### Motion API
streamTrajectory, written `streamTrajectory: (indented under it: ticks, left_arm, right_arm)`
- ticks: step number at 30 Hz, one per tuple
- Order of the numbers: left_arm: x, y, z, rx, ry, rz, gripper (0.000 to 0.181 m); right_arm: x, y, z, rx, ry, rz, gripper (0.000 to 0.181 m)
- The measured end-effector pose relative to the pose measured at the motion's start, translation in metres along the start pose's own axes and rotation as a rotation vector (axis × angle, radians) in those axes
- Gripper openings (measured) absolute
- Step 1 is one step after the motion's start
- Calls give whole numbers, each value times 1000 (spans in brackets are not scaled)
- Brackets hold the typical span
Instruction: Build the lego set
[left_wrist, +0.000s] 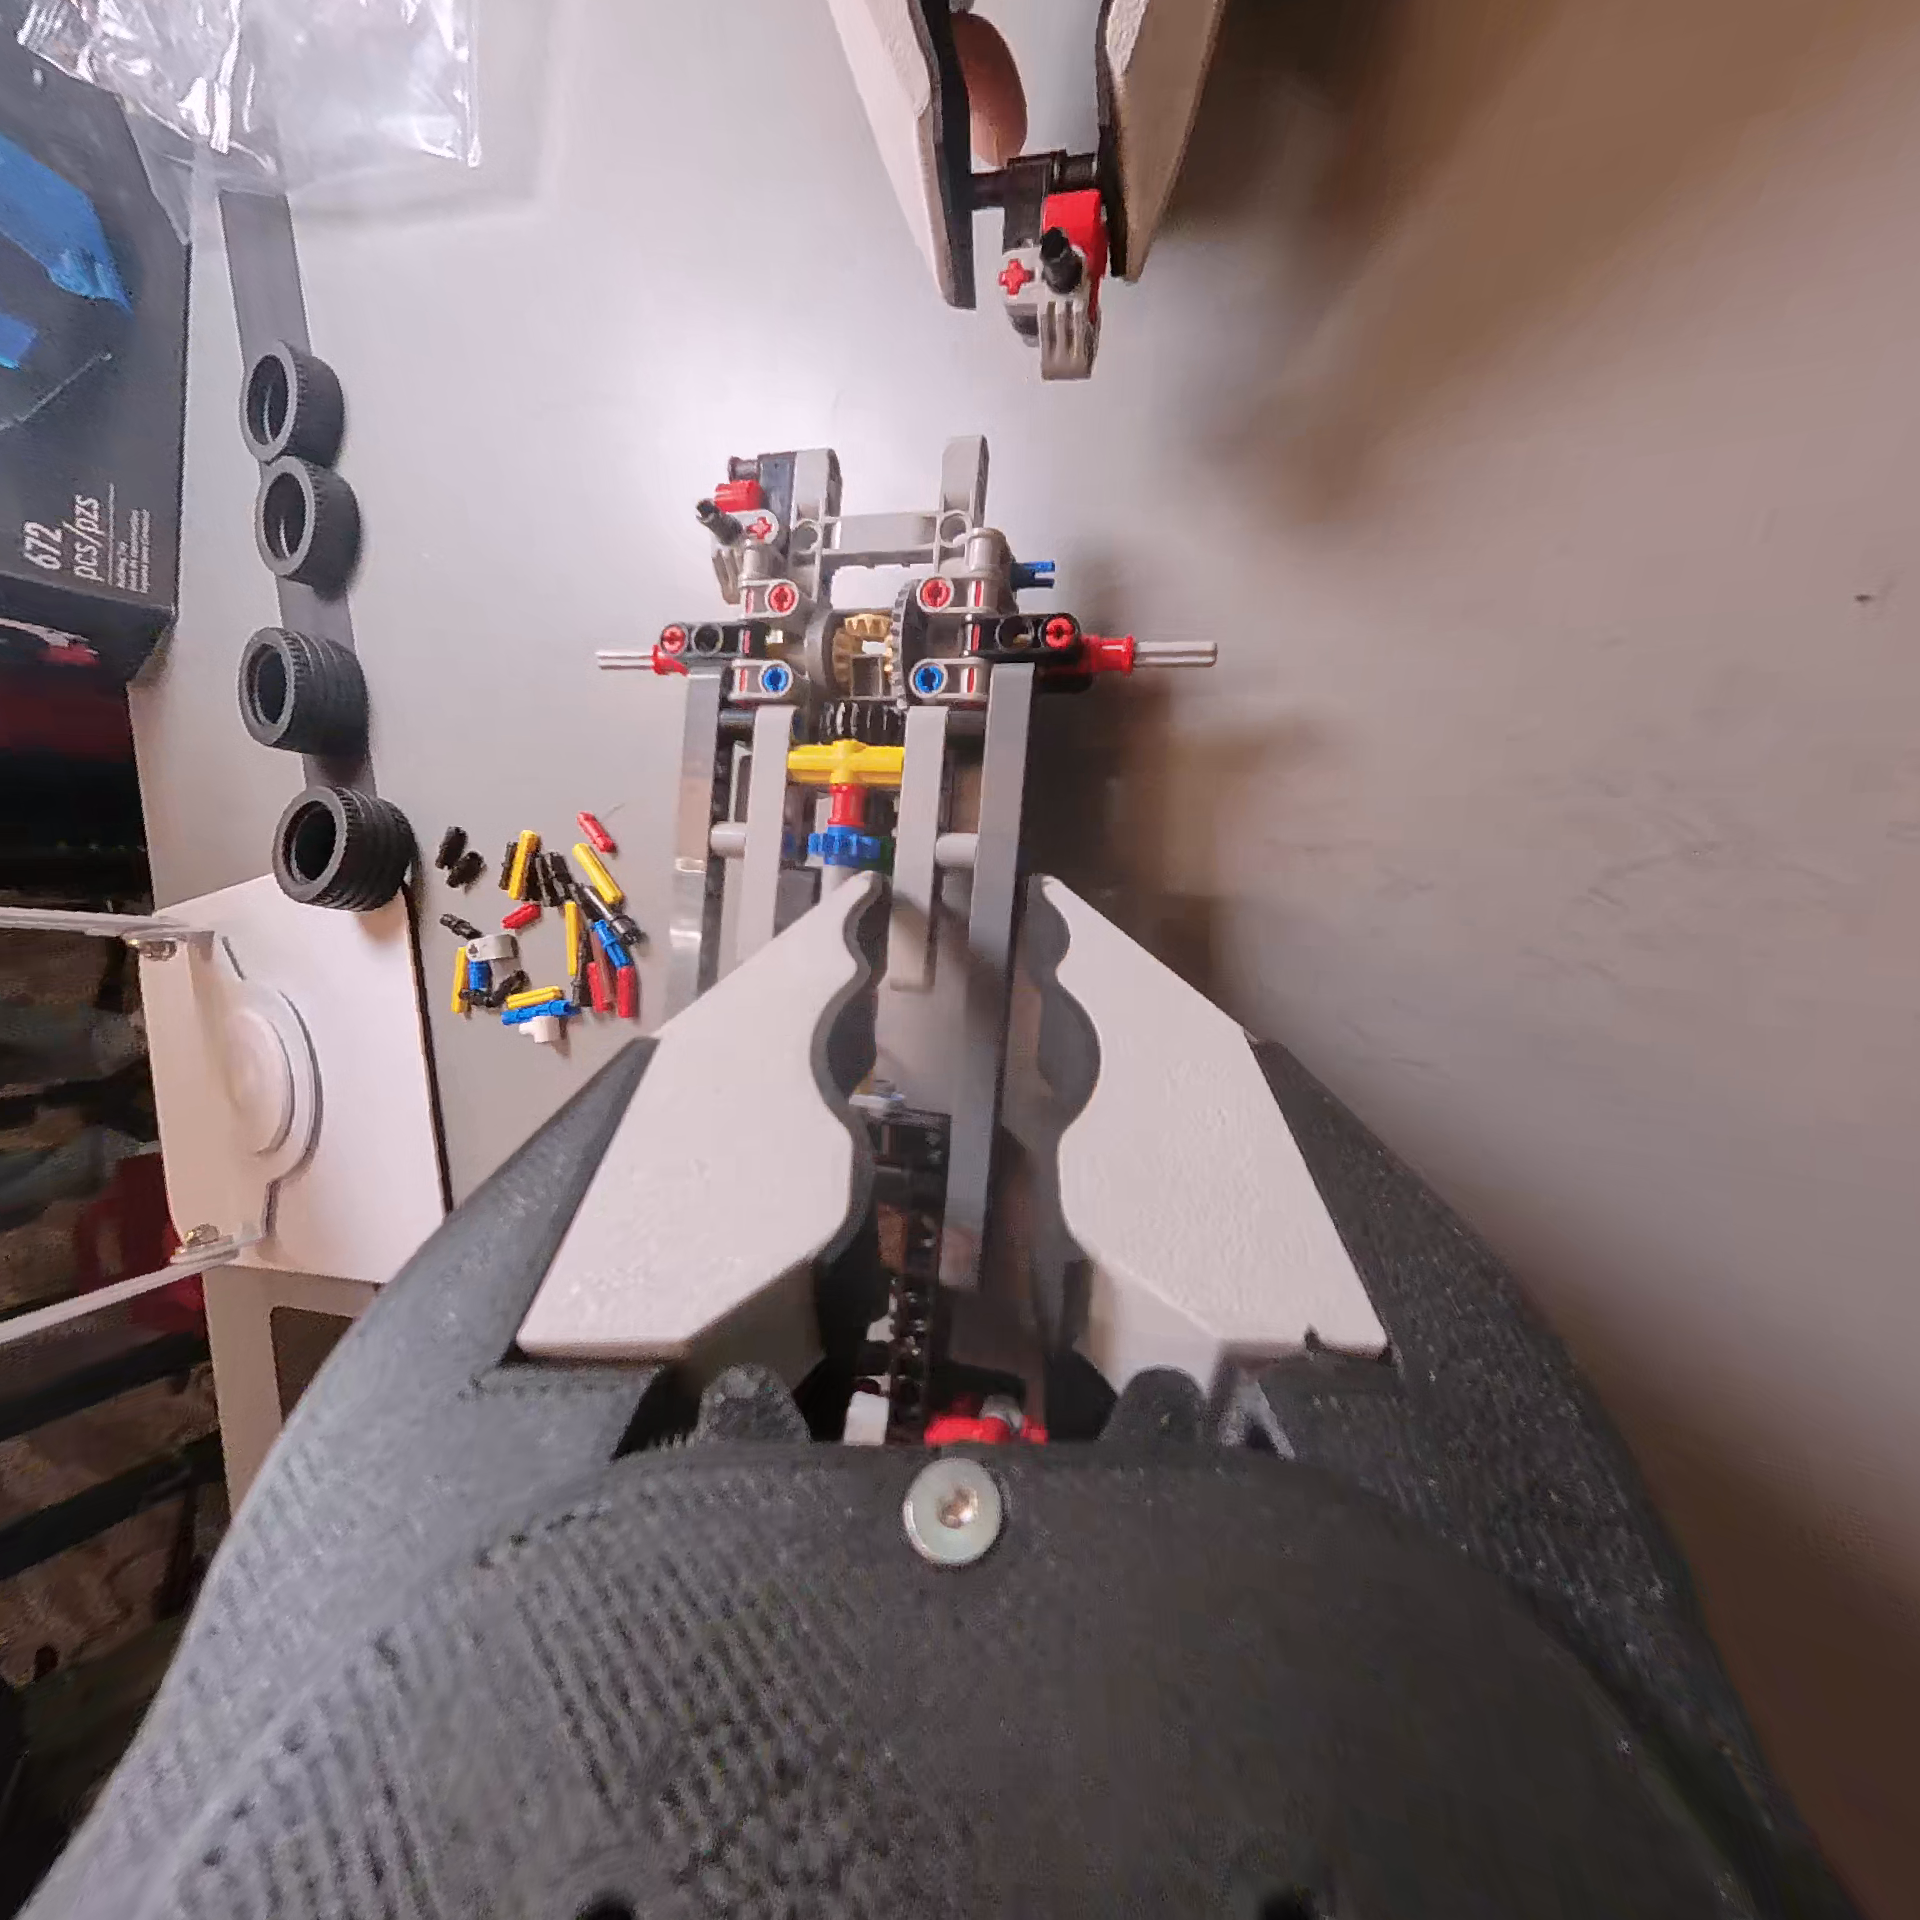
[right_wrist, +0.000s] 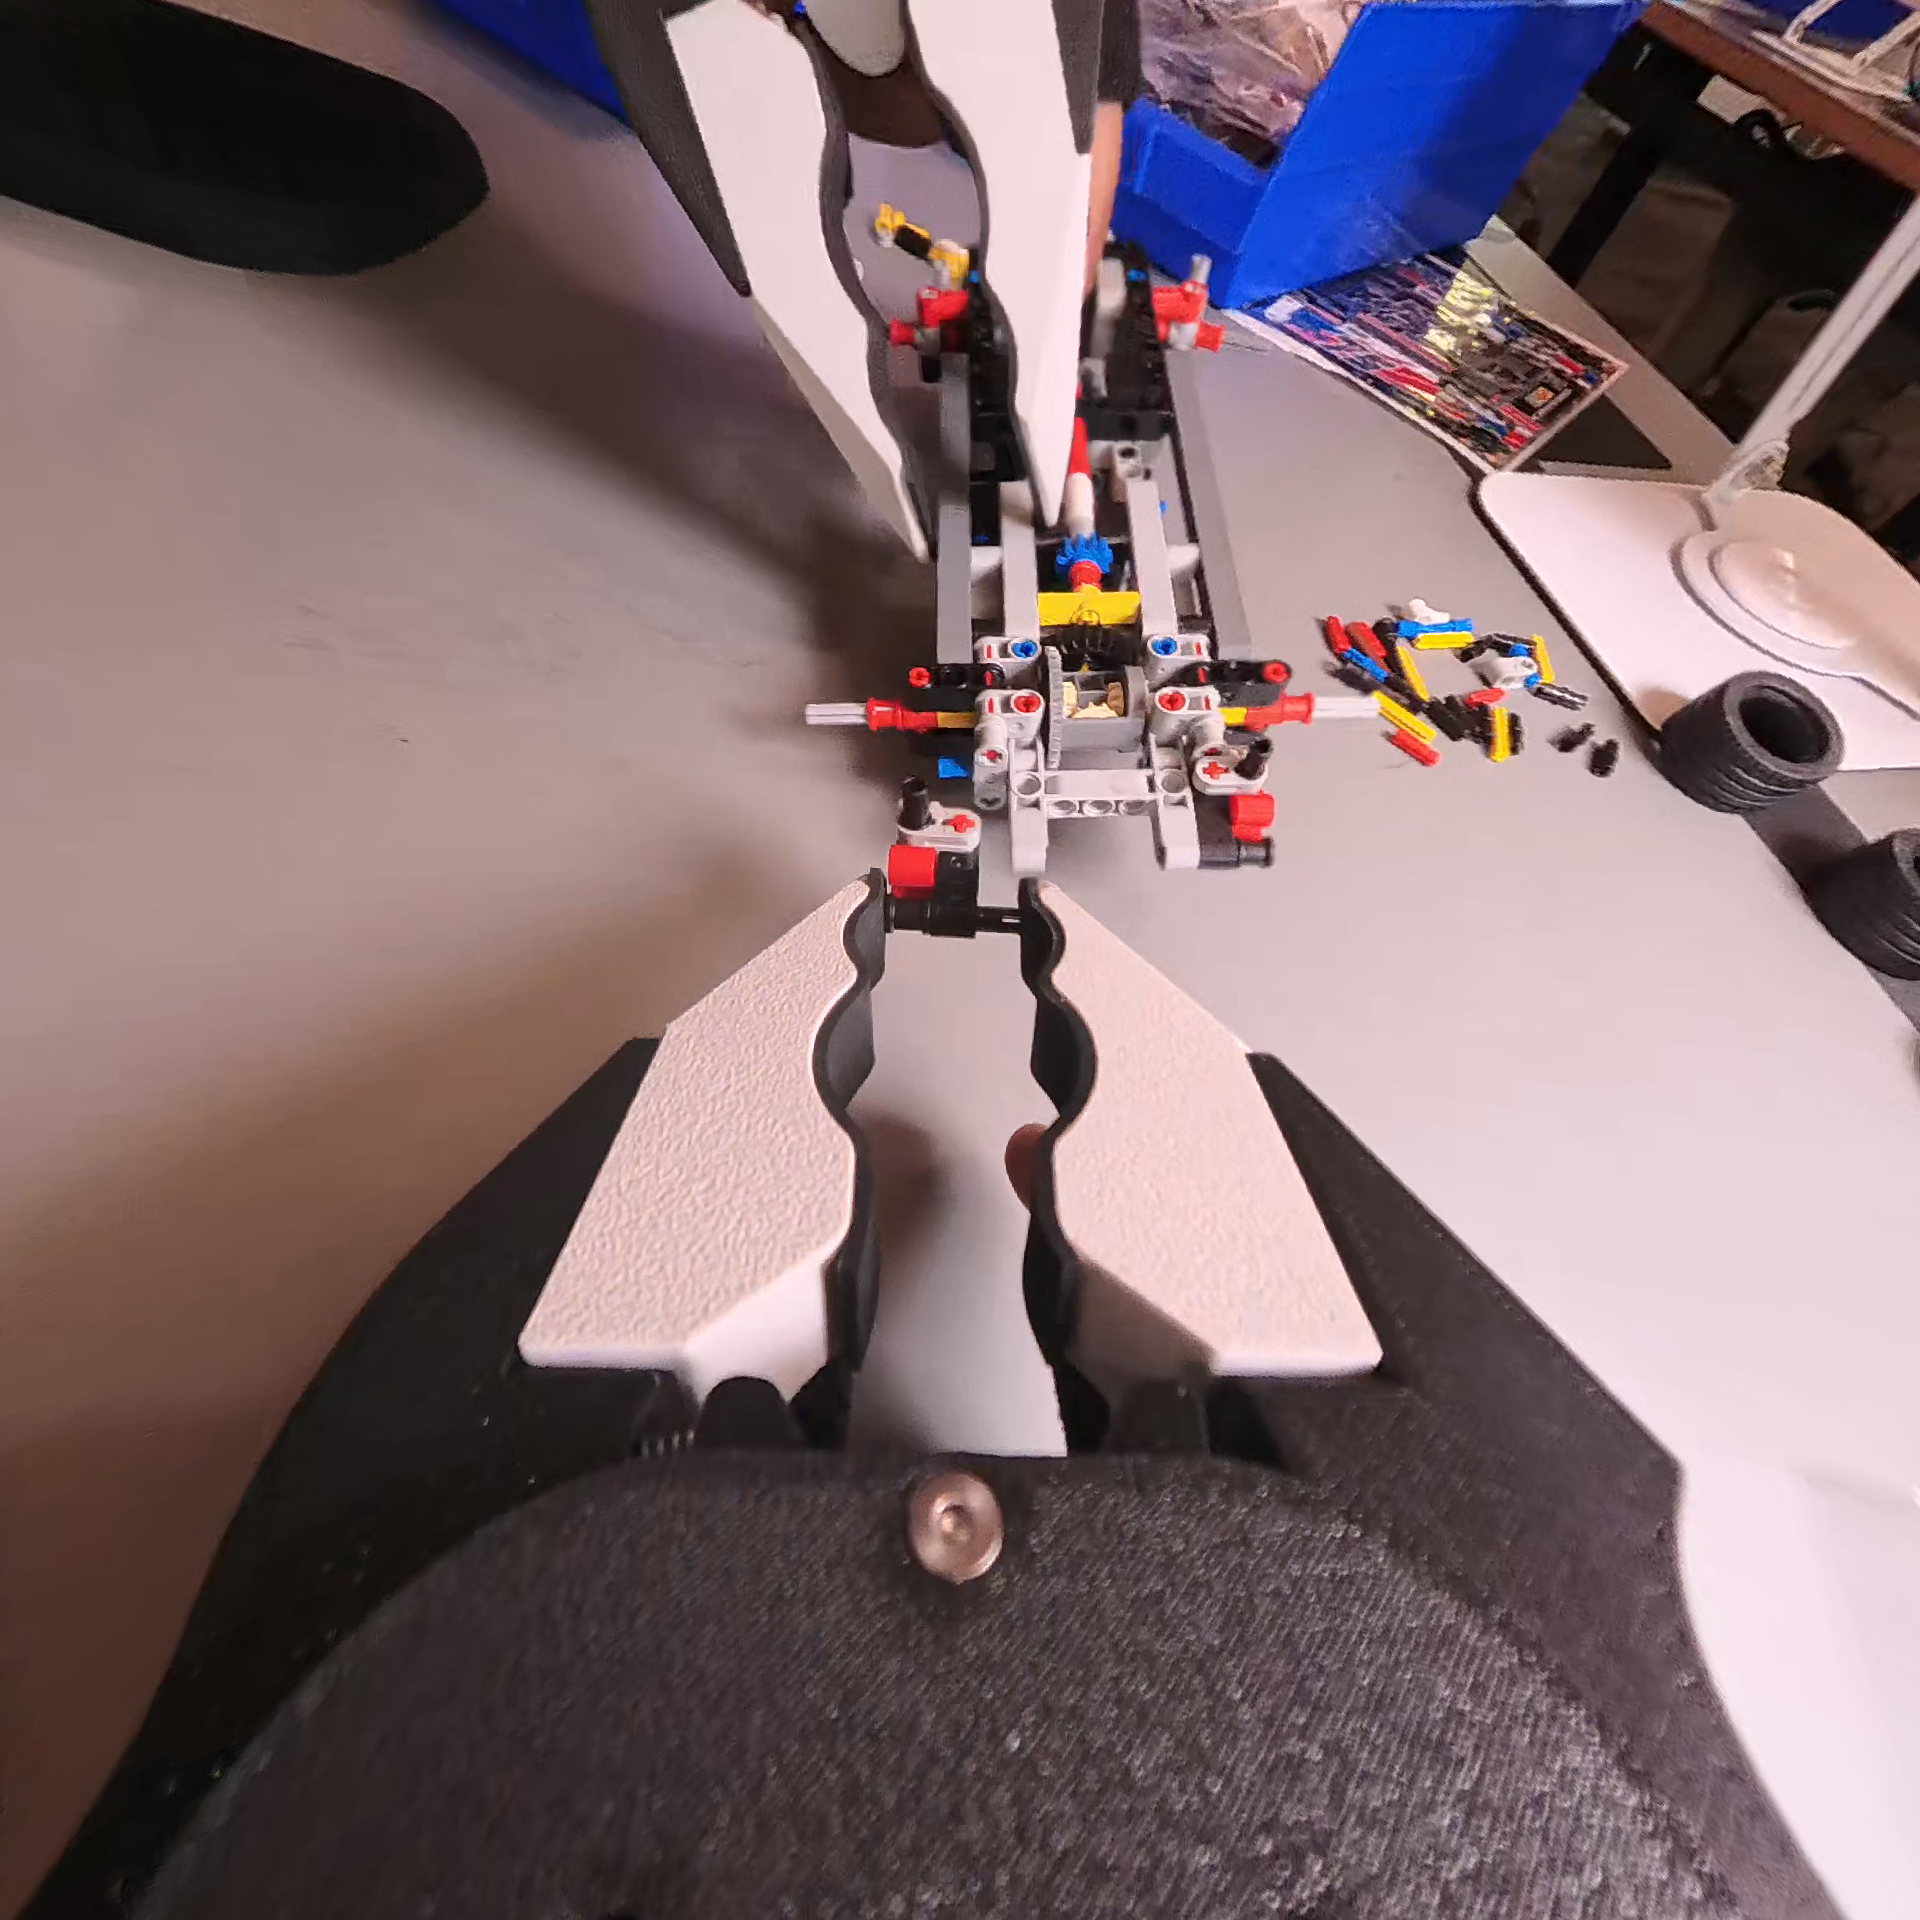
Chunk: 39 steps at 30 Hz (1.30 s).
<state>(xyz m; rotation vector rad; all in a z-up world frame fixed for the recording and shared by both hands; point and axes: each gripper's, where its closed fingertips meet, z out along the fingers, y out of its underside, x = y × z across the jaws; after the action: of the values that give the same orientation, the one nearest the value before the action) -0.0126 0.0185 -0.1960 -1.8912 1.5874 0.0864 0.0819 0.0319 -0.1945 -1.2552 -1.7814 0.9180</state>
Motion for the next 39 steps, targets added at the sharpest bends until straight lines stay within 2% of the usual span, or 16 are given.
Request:
streamTrajectory:
  ticks: [3, 6, 11, 15, 24, 31, 39]
  left_arm:
    - [5, 0, -7, 37, -8, -41, 34]
    - [9, -20, -15, 158, 18, -135, 35]
    - [8, -45, -2, 230, 26, -163, 39]
    - [10, -57, 16, 217, 38, -90, 44]
    - [13, -53, 39, 136, 53, 6, 37]
    - [11, -54, 42, 137, 35, 26, 26]
    - [13, -52, 41, 131, 14, 64, 37]
  right_arm:
    - [-8, -5, 4, 4, 28, -22, 23]
    - [-5, -4, 11, -20, 96, -7, 23]
    - [-5, -2, 17, -58, 129, 0, 23]
    - [-4, -6, 22, -54, 145, 6, 23]
    - [-2, -5, 29, -77, 162, -48, 23]
    - [3, -2, 30, -102, 205, -76, 23]
    - [-5, 4, 31, -134, 178, -99, 23]
